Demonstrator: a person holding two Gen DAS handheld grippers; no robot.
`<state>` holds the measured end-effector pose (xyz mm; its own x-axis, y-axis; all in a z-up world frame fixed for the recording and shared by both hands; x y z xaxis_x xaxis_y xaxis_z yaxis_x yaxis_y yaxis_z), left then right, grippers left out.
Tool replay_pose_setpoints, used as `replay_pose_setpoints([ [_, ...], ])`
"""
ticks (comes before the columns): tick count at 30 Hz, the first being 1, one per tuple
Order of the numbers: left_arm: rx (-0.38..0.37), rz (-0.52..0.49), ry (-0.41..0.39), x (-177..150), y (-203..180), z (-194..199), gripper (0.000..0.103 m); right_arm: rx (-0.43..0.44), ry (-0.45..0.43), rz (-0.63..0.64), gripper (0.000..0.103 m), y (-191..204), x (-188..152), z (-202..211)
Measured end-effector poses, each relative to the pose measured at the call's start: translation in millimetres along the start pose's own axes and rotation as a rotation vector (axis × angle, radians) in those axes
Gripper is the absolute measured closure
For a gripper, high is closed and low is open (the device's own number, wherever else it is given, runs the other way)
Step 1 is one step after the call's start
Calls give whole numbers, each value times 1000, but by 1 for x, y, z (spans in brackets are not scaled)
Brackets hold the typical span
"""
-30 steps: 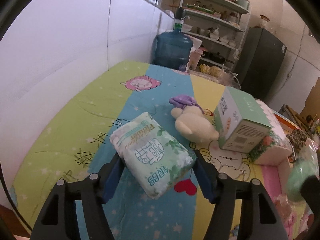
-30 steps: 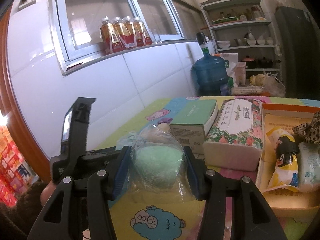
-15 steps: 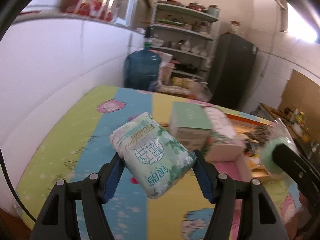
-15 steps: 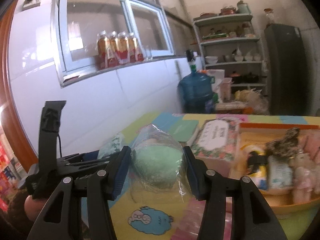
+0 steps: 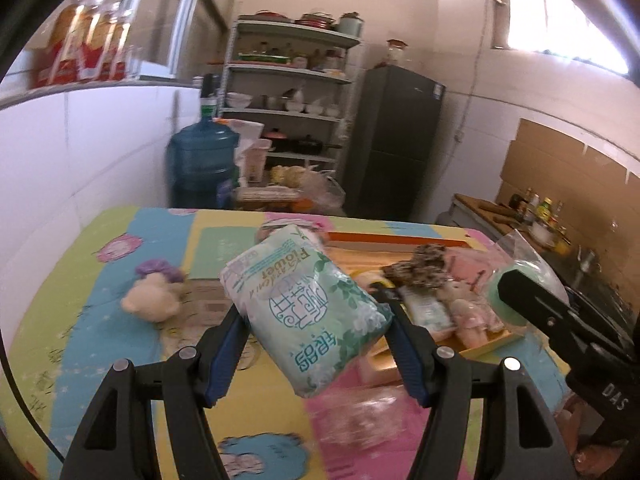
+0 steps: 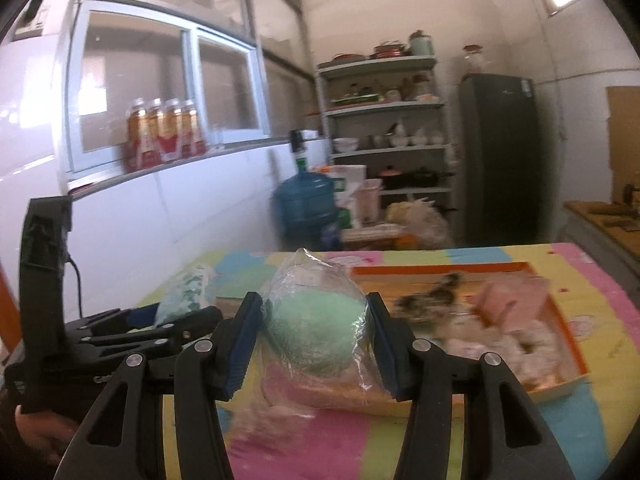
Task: Organize soft objects
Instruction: 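Lift the diaper pack and bath ball and carry both over the box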
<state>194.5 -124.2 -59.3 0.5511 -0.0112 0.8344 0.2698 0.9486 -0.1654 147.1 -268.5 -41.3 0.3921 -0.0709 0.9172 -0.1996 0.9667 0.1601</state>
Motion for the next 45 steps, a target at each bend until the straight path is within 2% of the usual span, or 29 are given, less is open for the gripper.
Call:
replay_pose_setpoints([
  [8, -59, -49, 2, 8, -50, -18, 36, -110, -17, -26, 49, -53, 0, 14],
  [19, -98, -77, 23, 14, -97, -60, 36, -199, -16, -73, 49, -117, -2, 17],
  [35, -108, -78, 58, 21, -125, -121, 36, -209, 46, -98, 49, -167, -7, -25],
  [45, -87, -77, 82, 21, -128, -148, 36, -172, 95, -98, 49, -173, -14, -54],
])
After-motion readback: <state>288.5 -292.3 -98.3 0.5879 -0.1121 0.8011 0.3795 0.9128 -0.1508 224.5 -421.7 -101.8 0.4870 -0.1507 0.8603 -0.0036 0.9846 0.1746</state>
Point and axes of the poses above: each gripper's, at about its wrist camera, not at the fingertips, and z roughly against the way its jaws point, y to its left, x to its top, the point moved 8 cm from there along -z, roughly the way its jaws point
